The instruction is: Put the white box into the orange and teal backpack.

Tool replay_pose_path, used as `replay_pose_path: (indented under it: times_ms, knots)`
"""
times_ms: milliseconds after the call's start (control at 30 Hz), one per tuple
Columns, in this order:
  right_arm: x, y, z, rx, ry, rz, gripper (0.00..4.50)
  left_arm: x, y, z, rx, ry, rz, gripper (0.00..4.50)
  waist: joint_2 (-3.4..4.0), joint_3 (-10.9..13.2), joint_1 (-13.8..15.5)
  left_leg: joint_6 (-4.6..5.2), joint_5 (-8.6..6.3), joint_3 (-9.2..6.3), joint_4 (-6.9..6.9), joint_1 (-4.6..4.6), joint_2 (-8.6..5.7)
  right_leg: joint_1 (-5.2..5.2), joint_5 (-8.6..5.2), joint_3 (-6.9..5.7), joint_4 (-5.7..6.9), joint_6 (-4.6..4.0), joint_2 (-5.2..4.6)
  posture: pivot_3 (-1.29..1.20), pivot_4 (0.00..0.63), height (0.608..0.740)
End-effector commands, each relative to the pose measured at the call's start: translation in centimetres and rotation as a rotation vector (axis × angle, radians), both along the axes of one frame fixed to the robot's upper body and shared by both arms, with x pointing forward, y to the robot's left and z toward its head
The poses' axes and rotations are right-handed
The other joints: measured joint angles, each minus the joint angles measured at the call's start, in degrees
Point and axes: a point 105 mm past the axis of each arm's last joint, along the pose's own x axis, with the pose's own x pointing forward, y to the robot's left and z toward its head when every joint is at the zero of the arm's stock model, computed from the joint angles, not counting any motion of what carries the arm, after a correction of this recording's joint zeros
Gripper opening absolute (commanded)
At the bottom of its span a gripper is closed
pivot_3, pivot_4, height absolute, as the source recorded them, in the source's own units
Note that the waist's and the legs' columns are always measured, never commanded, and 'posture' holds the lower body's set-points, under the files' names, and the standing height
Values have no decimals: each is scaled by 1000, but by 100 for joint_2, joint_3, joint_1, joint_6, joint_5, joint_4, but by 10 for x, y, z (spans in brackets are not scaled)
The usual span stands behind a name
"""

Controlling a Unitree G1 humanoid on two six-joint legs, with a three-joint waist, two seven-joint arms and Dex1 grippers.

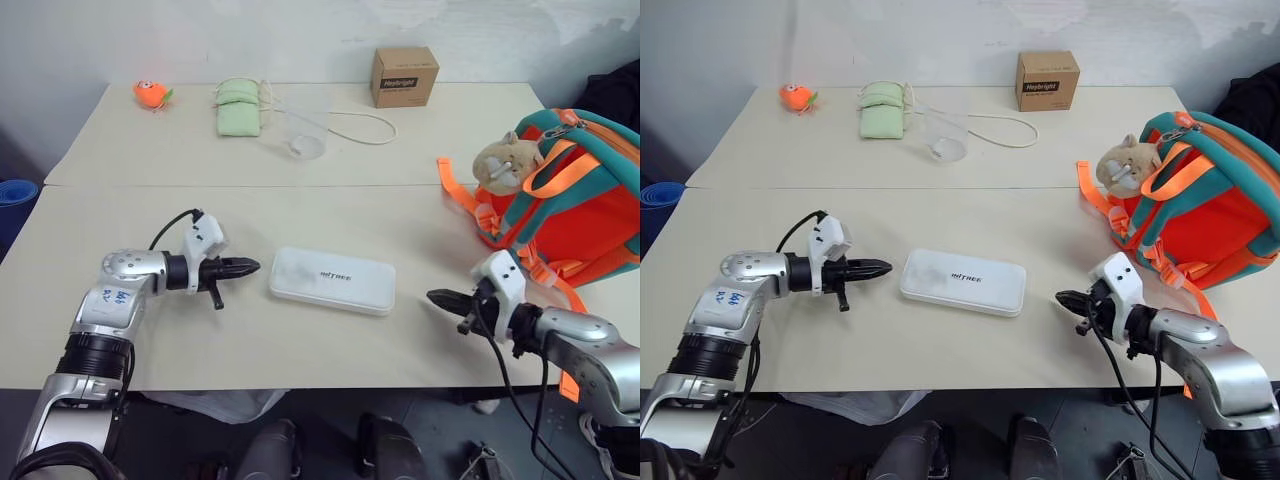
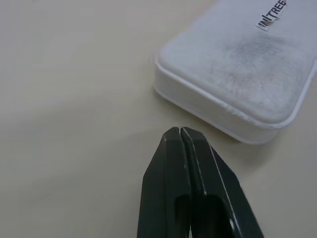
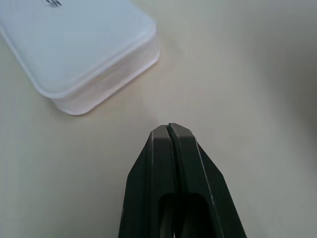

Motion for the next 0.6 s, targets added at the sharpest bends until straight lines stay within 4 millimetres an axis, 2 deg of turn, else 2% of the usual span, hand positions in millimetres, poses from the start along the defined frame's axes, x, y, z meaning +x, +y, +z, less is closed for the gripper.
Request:
replay_pose_path:
  times_ms: [33,200,400,500,600]
  knots:
    - [9,11,2,-12,-41,3,0,-14,-15,2,-9,16,-85,23,0,0,-16,0,1,1,0,0,-1,0,0,1,1,0,7,0,150,740]
    - [26,15,8,-1,-87,-56,0,-41,-35,11,-138,80,-192,23,0,0,-13,0,3,0,3,1,0,0,0,4,6,0,1,0,150,740]
    - [35,1,1,-63,-97,-145,0,-30,-15,-3,-90,153,-62,23,1,0,-5,-3,6,-8,3,2,-2,1,0,-1,8,-1,0,0,150,740]
    - [34,0,1,-65,-104,-147,0,-29,-1,-13,-105,332,20,548,0,0,-9,1,8,-7,3,3,-3,3,0,0,9,-1,18,0,150,740]
    - [34,0,-2,-77,-109,-155,0,-25,0,-5,-212,442,54,1493,0,0,-5,1,8,-7,2,4,-2,3,0,1,11,-1,24,0,150,740]
